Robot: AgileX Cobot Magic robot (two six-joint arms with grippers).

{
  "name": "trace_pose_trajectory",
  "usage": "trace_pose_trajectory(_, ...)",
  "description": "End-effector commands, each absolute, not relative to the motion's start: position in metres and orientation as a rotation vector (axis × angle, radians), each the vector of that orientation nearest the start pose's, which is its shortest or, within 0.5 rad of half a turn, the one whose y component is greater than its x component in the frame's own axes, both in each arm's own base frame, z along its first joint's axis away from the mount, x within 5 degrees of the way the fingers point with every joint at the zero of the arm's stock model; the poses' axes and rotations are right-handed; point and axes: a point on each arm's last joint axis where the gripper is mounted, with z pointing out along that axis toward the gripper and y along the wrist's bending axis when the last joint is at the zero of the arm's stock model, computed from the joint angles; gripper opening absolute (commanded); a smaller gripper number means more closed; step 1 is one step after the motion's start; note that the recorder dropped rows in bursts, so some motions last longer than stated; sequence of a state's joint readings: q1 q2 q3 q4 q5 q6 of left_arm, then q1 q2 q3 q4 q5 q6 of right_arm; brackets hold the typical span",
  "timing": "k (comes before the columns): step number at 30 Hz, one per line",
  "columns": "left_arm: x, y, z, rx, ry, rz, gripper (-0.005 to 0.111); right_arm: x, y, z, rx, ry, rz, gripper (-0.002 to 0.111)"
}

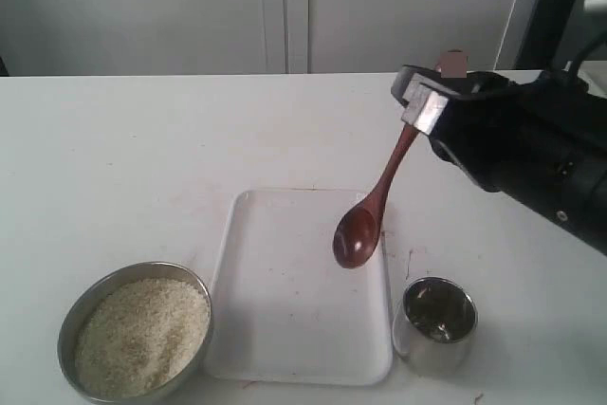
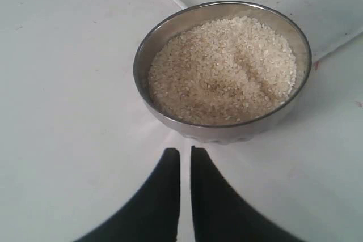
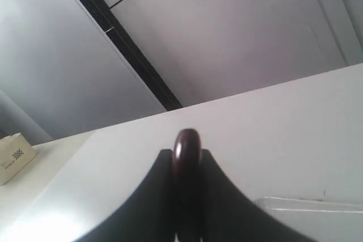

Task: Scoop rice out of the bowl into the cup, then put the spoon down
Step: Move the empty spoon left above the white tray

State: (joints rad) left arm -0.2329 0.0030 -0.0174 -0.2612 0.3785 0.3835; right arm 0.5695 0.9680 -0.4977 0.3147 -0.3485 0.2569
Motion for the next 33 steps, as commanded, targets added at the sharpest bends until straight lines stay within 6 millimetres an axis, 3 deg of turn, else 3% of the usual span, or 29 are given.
trace_pose_trajectory(1, 0.049, -0.021, 0.184, 0.411, 1.796, -0.162, 0.014, 0.182, 0.108, 0.306, 0.040, 1.768, 0.766, 0.000)
trace_pose_trajectory(13, 0.049, -0.021, 0.184, 0.411, 1.796, -0.162, 0.014, 0.240, 0.152, 0.291, -0.036, 2.110, 0.702, 0.000)
trace_pose_trajectory(20, 0.049, -0.021, 0.184, 0.411, 1.796, -0.162, 0.014, 0.270, 0.174, 0.271, -0.062, 2.267, 0.665, 0.000)
trace_pose_trajectory(33, 0.049, -0.021, 0.184, 0.411, 1.796, -0.162, 0.014, 0.313, 0.179, 0.234, 0.033, 2.421, 0.612, 0.000)
